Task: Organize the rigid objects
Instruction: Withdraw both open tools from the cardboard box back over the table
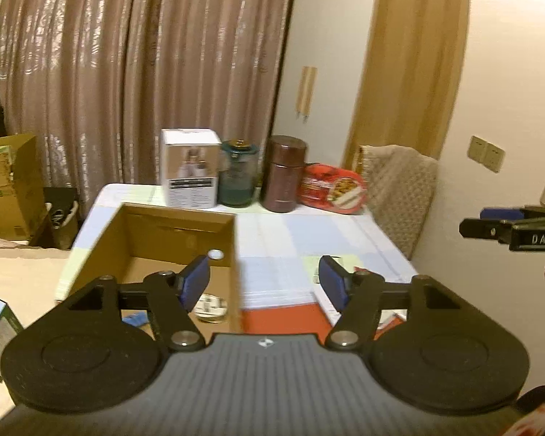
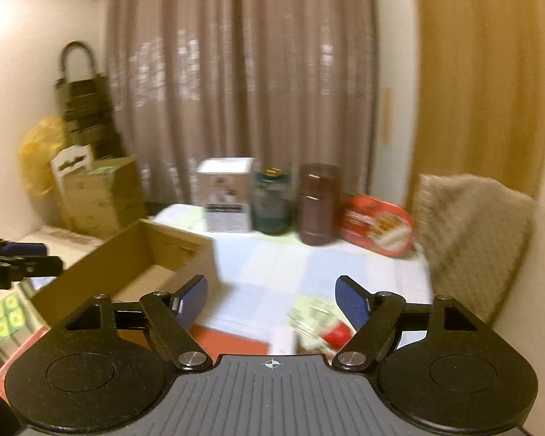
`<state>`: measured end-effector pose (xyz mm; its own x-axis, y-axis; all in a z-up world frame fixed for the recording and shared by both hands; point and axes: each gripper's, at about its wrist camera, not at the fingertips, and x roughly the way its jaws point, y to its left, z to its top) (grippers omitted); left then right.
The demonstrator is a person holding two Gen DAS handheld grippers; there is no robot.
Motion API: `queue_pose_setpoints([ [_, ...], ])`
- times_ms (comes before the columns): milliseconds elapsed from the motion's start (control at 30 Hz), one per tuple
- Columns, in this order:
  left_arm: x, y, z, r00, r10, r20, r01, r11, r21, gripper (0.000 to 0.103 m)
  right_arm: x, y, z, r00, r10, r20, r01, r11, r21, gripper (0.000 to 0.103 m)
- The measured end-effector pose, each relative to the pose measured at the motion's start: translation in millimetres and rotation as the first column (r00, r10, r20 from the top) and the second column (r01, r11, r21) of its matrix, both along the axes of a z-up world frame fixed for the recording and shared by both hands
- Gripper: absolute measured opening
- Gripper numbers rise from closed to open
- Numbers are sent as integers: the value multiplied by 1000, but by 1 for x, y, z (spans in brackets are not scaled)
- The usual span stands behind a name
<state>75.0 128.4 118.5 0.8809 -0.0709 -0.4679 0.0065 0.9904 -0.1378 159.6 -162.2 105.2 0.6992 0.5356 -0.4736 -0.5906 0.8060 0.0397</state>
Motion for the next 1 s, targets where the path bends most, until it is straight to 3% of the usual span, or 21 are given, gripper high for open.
queue_pose_setpoints([
  [233, -10, -50, -7, 999, -39, 7, 39, 999, -20, 82, -21, -69, -37, 991, -113, -69, 113, 994, 7, 77],
  [467, -5, -91, -29, 998, -57, -27, 57, 998, 29, 86, -31, -109, -76, 978, -166, -130, 168, 986, 7, 78],
  [633, 12, -107, -58, 997, -58, -51, 61, 997, 54, 86, -16, -120, -104, 968, -199, -152, 200, 980, -12, 78],
  [733, 22, -114, -80, 996, -63, -65, 66, 996, 58, 86, 4, -124, -119, 951, -212, -226, 218, 976, 1, 78],
  [867, 38, -123, -107, 995, -73, -73, 78, 995, 66, 86, 22, -118, -132, 965, -201, -169, 197, 980, -37, 78],
  [1000, 56, -131, -131, 995, -72, -66, 77, 994, 77, 86, 45, -112, -160, 963, -183, -198, 175, 983, -59, 77],
])
